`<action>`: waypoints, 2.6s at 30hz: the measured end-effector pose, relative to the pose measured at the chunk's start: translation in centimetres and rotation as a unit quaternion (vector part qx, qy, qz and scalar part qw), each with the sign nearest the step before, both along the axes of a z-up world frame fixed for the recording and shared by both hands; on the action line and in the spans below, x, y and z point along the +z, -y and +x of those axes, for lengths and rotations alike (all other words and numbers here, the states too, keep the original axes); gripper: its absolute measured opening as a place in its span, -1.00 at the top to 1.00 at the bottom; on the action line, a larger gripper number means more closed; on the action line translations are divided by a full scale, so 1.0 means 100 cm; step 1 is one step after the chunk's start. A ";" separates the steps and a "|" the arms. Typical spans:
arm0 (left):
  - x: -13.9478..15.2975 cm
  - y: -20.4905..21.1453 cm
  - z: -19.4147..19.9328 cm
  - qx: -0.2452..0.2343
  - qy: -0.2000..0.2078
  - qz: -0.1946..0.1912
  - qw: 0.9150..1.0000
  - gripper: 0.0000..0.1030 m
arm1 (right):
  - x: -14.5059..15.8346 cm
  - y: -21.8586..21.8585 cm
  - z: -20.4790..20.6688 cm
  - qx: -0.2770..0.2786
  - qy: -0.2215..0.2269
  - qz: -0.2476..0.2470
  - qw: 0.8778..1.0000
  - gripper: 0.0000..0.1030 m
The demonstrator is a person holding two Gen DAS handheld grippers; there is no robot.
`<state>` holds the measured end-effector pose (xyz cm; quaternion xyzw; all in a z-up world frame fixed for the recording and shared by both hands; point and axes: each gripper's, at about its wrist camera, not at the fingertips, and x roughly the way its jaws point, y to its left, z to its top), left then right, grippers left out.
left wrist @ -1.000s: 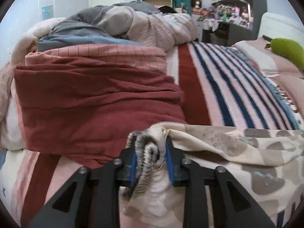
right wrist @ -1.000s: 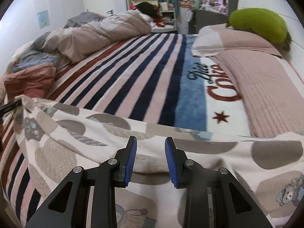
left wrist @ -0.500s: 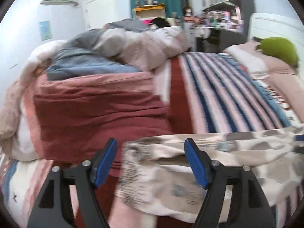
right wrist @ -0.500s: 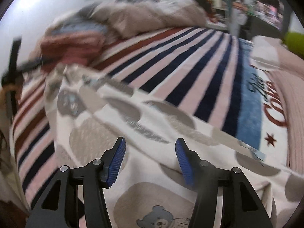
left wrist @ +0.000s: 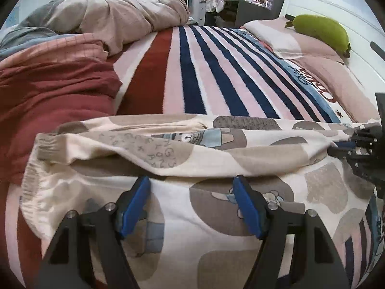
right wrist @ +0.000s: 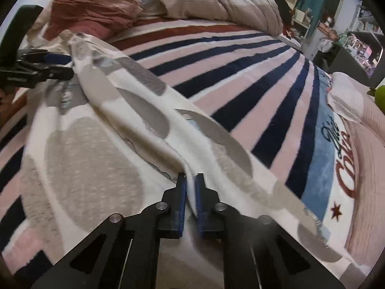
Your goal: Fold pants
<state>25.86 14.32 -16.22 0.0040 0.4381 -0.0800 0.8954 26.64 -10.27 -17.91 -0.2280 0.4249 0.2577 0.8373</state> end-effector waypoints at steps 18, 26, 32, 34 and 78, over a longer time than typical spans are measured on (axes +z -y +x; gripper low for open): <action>0.002 -0.012 0.071 0.039 0.029 0.052 0.997 -0.34 | 0.020 0.009 0.059 0.013 -0.050 0.096 0.994 -0.01; 0.028 -0.001 0.050 0.022 0.047 0.033 0.998 -0.34 | -0.001 -0.001 0.065 0.013 -0.070 0.051 0.996 0.99; 0.055 0.033 0.054 0.021 0.047 0.011 0.999 -0.34 | 0.010 -0.002 0.074 -0.016 -0.018 0.030 0.999 1.00; 0.057 0.052 0.054 0.017 0.053 -0.001 0.998 -0.34 | 0.007 -0.001 0.077 -0.026 -0.021 0.022 0.999 0.94; 0.034 0.134 -0.002 -0.074 0.089 -0.035 0.993 -0.36 | 0.089 0.223 -0.105 -0.220 0.022 -0.029 0.975 0.70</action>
